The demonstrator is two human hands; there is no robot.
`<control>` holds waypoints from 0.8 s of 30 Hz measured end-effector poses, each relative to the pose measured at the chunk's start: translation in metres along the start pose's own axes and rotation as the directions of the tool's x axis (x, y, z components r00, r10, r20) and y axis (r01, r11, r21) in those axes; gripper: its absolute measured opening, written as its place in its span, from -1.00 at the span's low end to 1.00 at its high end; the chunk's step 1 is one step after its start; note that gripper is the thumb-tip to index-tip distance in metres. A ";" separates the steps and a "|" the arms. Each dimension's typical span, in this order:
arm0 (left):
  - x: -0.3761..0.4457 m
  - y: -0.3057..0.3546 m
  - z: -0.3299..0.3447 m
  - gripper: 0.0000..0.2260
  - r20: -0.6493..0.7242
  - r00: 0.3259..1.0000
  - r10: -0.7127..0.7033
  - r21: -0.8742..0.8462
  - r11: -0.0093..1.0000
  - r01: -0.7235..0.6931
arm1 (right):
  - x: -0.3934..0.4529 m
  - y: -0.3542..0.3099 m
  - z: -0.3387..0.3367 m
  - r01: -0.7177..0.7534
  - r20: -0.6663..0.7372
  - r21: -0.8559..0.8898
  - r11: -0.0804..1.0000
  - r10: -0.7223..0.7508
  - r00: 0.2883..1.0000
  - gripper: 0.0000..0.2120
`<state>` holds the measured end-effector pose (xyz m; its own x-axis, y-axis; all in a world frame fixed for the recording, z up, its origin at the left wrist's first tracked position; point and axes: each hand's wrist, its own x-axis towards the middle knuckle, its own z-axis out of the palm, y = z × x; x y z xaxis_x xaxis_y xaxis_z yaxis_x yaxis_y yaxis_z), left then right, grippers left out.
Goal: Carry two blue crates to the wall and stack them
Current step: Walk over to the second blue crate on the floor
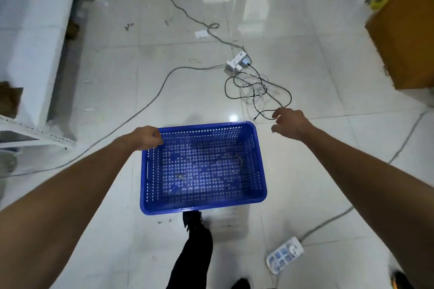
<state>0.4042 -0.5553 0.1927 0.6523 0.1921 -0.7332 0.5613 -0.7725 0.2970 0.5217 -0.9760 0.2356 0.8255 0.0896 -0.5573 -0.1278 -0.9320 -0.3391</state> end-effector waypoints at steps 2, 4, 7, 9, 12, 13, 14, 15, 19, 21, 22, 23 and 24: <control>0.024 -0.017 -0.006 -0.79 0.010 0.999 -0.032 -0.003 0.999 0.032 | 0.029 -0.015 0.010 0.007 0.039 -0.023 1.000 -0.006 0.999 -0.59; 0.041 -0.032 -0.009 -0.78 0.004 0.998 -0.070 -0.023 0.997 0.070 | 0.053 -0.025 0.018 0.008 0.048 -0.017 1.000 -0.007 0.999 -0.59; 0.064 -0.059 -0.003 -0.80 0.011 0.988 -0.153 -0.029 0.988 0.153 | 0.086 -0.029 0.038 -0.009 0.087 0.011 1.000 0.008 0.996 -0.56; 0.083 -0.083 0.011 -0.86 0.014 0.974 -0.226 -0.026 0.974 0.226 | 0.106 -0.017 0.061 -0.019 0.109 0.026 0.999 0.016 0.994 -0.54; 0.129 -0.119 0.045 -0.78 -0.007 0.942 -0.334 -0.060 0.941 0.333 | 0.151 0.020 0.111 -0.055 0.136 -0.002 0.999 0.054 0.989 -0.50; 0.144 -0.130 0.060 -0.70 -0.021 0.931 -0.365 -0.077 0.929 0.362 | 0.166 0.034 0.130 -0.063 0.143 0.005 0.998 0.062 0.988 -0.48; 0.155 -0.140 0.072 -0.59 -0.034 0.918 -0.394 -0.086 0.917 0.390 | 0.177 0.048 0.147 -0.065 0.147 0.007 0.998 0.063 0.987 -0.46; 0.167 -0.152 0.089 -0.46 -0.047 0.903 -0.427 -0.096 0.902 0.421 | 0.188 0.064 0.170 -0.067 0.145 -0.001 0.998 0.066 0.987 -0.42; 0.204 -0.192 0.155 -0.02 -0.054 0.841 -0.538 -0.225 0.827 0.515 | 0.202 0.133 0.253 -0.277 0.108 0.119 0.953 0.265 0.958 0.00; 0.220 -0.208 0.188 0.03 -0.009 0.823 -0.568 -0.338 0.776 0.532 | 0.195 0.166 0.289 -0.439 0.158 0.214 0.872 0.413 0.897 -0.02; 0.228 -0.212 0.202 0.01 0.016 0.828 -0.560 -0.397 0.757 0.520 | 0.191 0.179 0.303 -0.493 0.202 0.259 0.830 0.453 0.868 -0.12; 0.234 -0.214 0.216 -0.03 0.017 0.827 -0.561 -0.444 0.737 0.509 | 0.187 0.188 0.315 -0.521 0.238 0.305 0.797 0.466 0.852 -0.25; 0.237 -0.214 0.226 -0.07 -0.011 0.816 -0.578 -0.464 0.726 0.508 | 0.184 0.193 0.323 -0.527 0.253 0.335 0.781 0.464 0.849 -0.42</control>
<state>0.3240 -0.4815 -0.1831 0.2129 0.6100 -0.7632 0.9751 -0.1822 0.1265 0.4714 -1.0263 -0.1778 0.5024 -0.2680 -0.8220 -0.7187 -0.6579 -0.2248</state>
